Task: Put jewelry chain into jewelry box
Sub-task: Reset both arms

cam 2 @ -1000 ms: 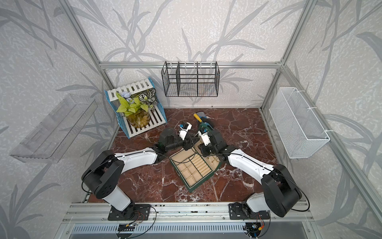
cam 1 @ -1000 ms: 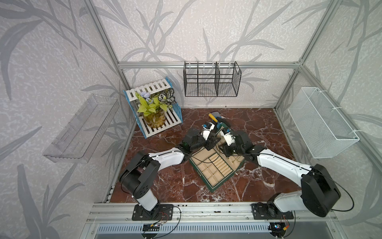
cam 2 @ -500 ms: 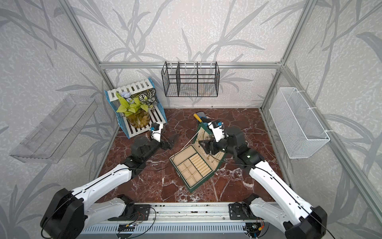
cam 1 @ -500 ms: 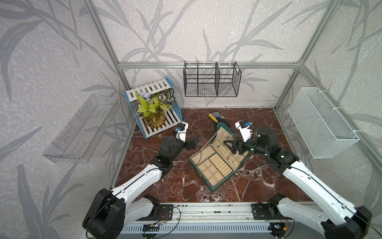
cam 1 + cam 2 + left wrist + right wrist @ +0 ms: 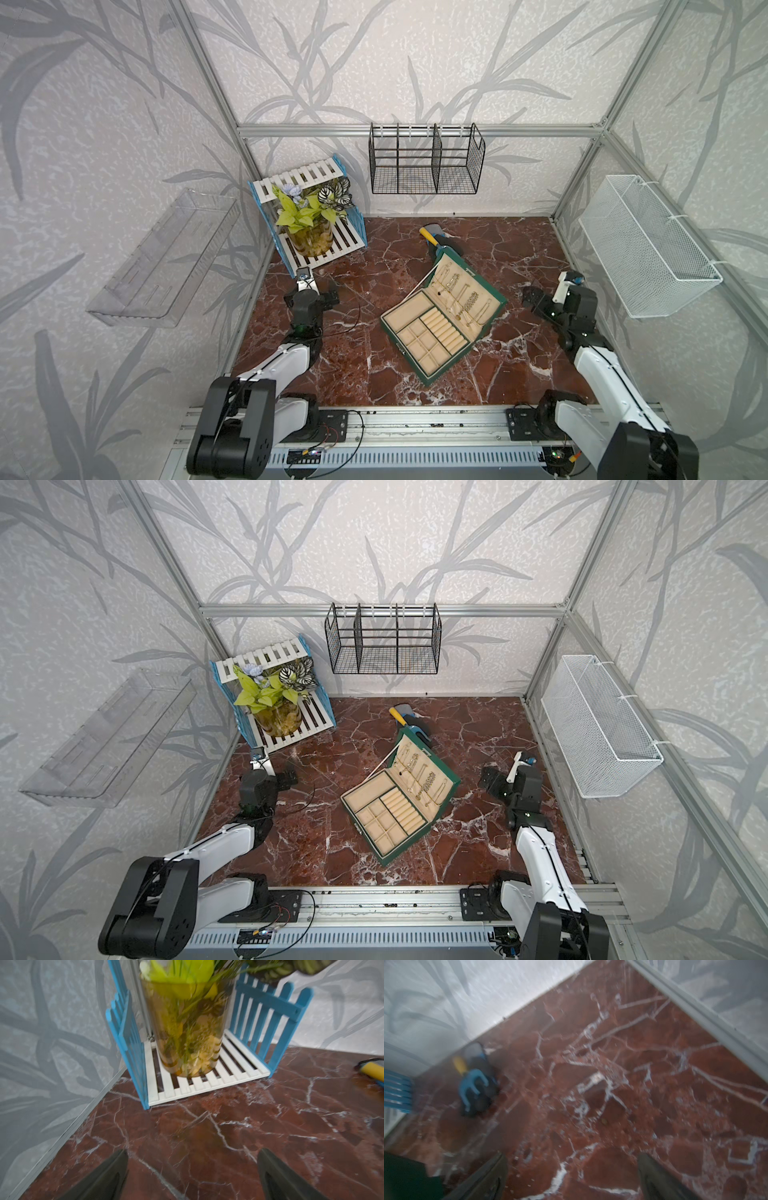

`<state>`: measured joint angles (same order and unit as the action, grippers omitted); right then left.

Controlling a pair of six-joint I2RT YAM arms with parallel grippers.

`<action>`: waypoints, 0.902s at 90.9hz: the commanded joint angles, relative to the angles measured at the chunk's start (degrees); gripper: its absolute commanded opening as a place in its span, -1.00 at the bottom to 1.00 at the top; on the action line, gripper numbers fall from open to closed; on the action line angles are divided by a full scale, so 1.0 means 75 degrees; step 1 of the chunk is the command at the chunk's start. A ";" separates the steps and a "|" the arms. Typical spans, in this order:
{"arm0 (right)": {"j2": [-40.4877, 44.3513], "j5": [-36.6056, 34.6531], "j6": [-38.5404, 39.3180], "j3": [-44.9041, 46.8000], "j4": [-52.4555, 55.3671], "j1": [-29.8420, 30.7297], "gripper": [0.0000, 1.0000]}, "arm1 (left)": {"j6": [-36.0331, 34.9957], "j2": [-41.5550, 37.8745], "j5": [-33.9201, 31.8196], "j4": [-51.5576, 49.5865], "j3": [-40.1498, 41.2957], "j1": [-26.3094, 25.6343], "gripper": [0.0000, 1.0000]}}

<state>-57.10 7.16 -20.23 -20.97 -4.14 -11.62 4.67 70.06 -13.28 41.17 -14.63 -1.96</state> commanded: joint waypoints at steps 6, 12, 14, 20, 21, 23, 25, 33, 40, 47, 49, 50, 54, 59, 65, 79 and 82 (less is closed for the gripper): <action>-0.1094 -0.0919 0.0690 0.0465 -0.3089 0.0320 0.99 | -0.0240 0.0653 0.0675 0.2796 0.0442 0.0257 1.00; -0.1519 -0.0917 0.1022 0.0239 -0.3299 0.0510 0.98 | -0.0566 0.1353 0.1335 0.3822 0.0518 0.0269 1.00; -0.1689 -0.0910 0.1203 0.0232 -0.3598 0.0607 0.99 | -0.0620 0.1626 0.1474 0.3978 0.0456 0.0272 1.00; -0.2159 -0.0789 0.1658 0.0239 -0.4506 0.0837 0.99 | -0.0853 0.2450 0.1934 0.4661 0.0347 0.0270 0.99; -0.2253 -0.0737 0.1709 0.0240 -0.4678 0.0859 0.99 | -0.0849 0.2484 0.1952 0.4836 0.0405 0.0271 0.99; -0.2470 -0.0666 0.1809 0.0235 -0.4918 0.0893 0.98 | -0.0825 0.2483 0.1927 0.5023 0.0510 0.0281 0.99; -0.2665 -0.0554 0.1901 0.0222 -0.5333 0.0910 0.98 | -0.0805 0.2412 0.1889 0.5008 0.0545 0.0283 0.99; -0.3545 -0.0270 0.2095 -0.0218 -0.5359 0.0939 0.98 | -0.0746 0.2237 0.1676 0.3860 0.0125 0.0269 0.99; -0.4230 -0.0192 0.2240 -0.0273 -0.6016 0.1019 0.99 | -0.0685 0.2258 0.1425 0.3787 0.0081 0.0261 0.99; -0.4219 -0.0262 0.2256 -0.0267 -0.6049 0.1094 0.99 | -0.0692 0.2254 0.1409 0.3808 0.0089 0.0261 0.99; -0.4128 -0.0275 0.2273 -0.0348 -0.5704 0.1093 0.98 | -0.0687 0.2252 0.1408 0.3799 0.0082 0.0261 0.99; -0.4099 -0.0280 0.2286 -0.0382 -0.5576 0.1092 0.99 | -0.0690 0.2256 0.1413 0.3819 0.0079 0.0261 0.99; -0.4127 -0.0284 0.2278 -0.0353 -0.5677 0.1102 0.99 | -0.0683 0.2254 0.1413 0.3823 0.0087 0.0261 0.99; -0.4123 -0.0285 0.2280 -0.0353 -0.5708 0.1104 0.99 | -0.0692 0.2261 0.1407 0.3837 0.0092 0.0261 0.99; -0.4124 -0.0286 0.2278 -0.0352 -0.5685 0.1104 0.98 | -0.0692 0.2260 0.1416 0.3844 0.0094 0.0261 0.99; -0.4106 -0.0345 0.2299 -0.0361 -0.5633 0.1139 0.99 | -0.0692 0.2260 0.1418 0.3833 0.0091 0.0257 0.99; -0.4116 -0.0345 0.2299 -0.0357 -0.5648 0.1139 0.98 | -0.0692 0.2260 0.1419 0.3838 0.0090 0.0260 0.99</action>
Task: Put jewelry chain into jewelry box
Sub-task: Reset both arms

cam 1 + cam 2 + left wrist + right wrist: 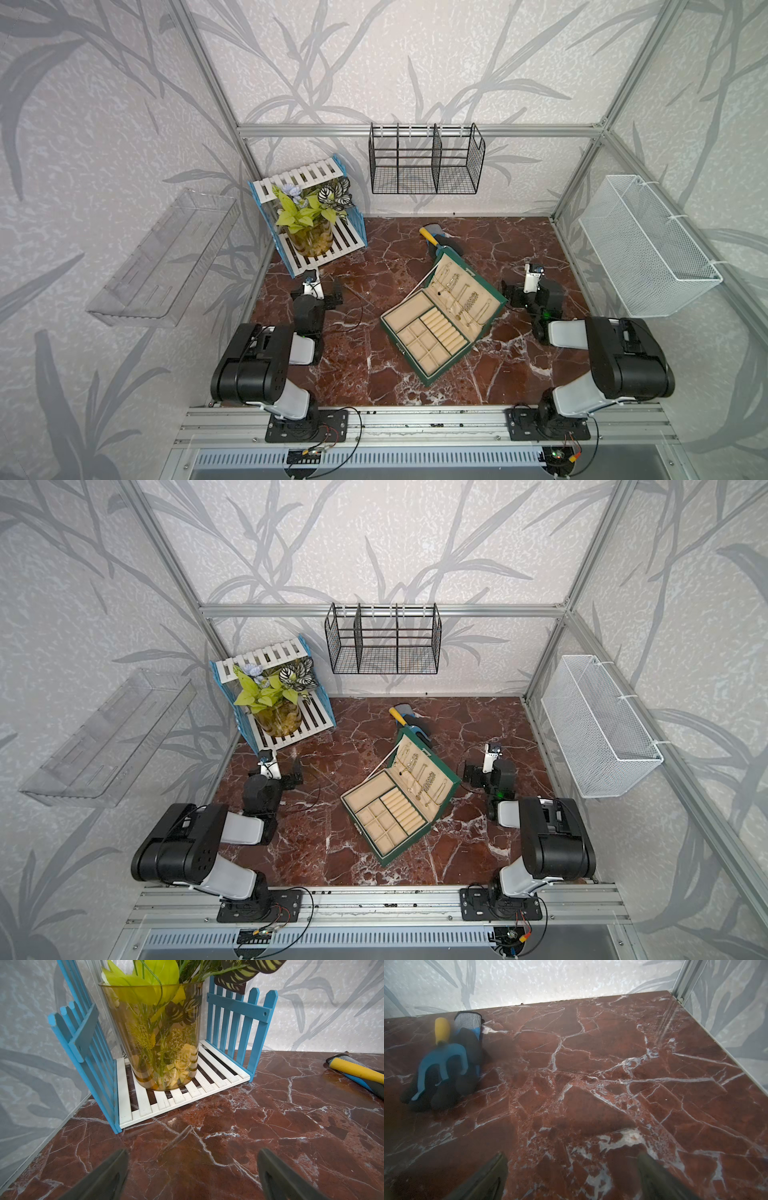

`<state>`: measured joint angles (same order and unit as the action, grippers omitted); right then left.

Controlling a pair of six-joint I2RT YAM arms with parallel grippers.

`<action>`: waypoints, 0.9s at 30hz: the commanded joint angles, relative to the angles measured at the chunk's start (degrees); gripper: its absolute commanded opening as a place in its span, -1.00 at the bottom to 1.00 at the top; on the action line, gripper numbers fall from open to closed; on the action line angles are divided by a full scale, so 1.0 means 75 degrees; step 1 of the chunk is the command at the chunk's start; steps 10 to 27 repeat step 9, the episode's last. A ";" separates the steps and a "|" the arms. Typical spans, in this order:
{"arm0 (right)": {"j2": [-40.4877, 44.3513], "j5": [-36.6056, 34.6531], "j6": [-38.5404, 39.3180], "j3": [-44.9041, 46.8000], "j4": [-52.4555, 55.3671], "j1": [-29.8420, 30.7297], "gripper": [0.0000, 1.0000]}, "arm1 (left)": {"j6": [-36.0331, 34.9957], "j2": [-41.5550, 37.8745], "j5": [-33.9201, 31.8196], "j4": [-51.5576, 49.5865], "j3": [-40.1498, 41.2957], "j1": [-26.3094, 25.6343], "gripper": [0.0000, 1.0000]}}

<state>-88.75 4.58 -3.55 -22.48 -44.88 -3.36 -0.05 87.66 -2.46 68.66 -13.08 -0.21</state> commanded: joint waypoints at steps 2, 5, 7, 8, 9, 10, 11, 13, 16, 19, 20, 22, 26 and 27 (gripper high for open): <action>0.0106 0.0010 0.0069 -0.0175 -0.0185 0.0037 0.99 | -0.0059 -0.0086 -0.0024 0.0173 -0.0115 0.0028 0.99; 0.0103 0.0011 0.0052 -0.0189 -0.0168 0.0025 0.98 | -0.0054 -0.0086 -0.0030 0.0173 -0.0113 0.0028 0.99; 0.0103 0.0011 0.0055 -0.0190 -0.0168 0.0025 0.99 | -0.0056 -0.0086 -0.0030 0.0173 -0.0115 0.0028 0.99; 0.0103 0.0011 0.0061 -0.0180 -0.0168 0.0025 0.99 | -0.0052 -0.0086 -0.0024 0.0173 -0.0116 0.0028 0.99; 0.0106 -0.0013 0.0078 -0.0173 -0.0184 0.0040 0.99 | -0.0051 -0.0086 -0.0024 0.0173 -0.0111 0.0028 0.99; 0.0106 -0.0013 0.0078 -0.0173 -0.0184 0.0040 0.99 | -0.0051 -0.0086 -0.0024 0.0173 -0.0111 0.0028 0.99; 0.0106 -0.0013 0.0078 -0.0173 -0.0184 0.0040 0.99 | -0.0051 -0.0086 -0.0024 0.0173 -0.0111 0.0028 0.99; 0.0106 -0.0013 0.0078 -0.0173 -0.0184 0.0040 0.99 | -0.0051 -0.0086 -0.0024 0.0173 -0.0111 0.0028 0.99; 0.0106 -0.0013 0.0078 -0.0173 -0.0184 0.0040 0.99 | -0.0051 -0.0086 -0.0024 0.0173 -0.0111 0.0028 0.99; 0.0106 -0.0013 0.0078 -0.0173 -0.0184 0.0040 0.99 | -0.0051 -0.0086 -0.0024 0.0173 -0.0111 0.0028 0.99; 0.0106 -0.0013 0.0078 -0.0173 -0.0184 0.0040 0.99 | -0.0051 -0.0086 -0.0024 0.0173 -0.0111 0.0028 0.99; 0.0106 -0.0013 0.0078 -0.0173 -0.0184 0.0040 0.99 | -0.0051 -0.0086 -0.0024 0.0173 -0.0111 0.0028 0.99; 0.0106 -0.0013 0.0078 -0.0173 -0.0184 0.0040 0.99 | -0.0051 -0.0086 -0.0024 0.0173 -0.0111 0.0028 0.99; 0.0106 -0.0013 0.0078 -0.0173 -0.0184 0.0040 0.99 | -0.0051 -0.0086 -0.0024 0.0173 -0.0111 0.0028 0.99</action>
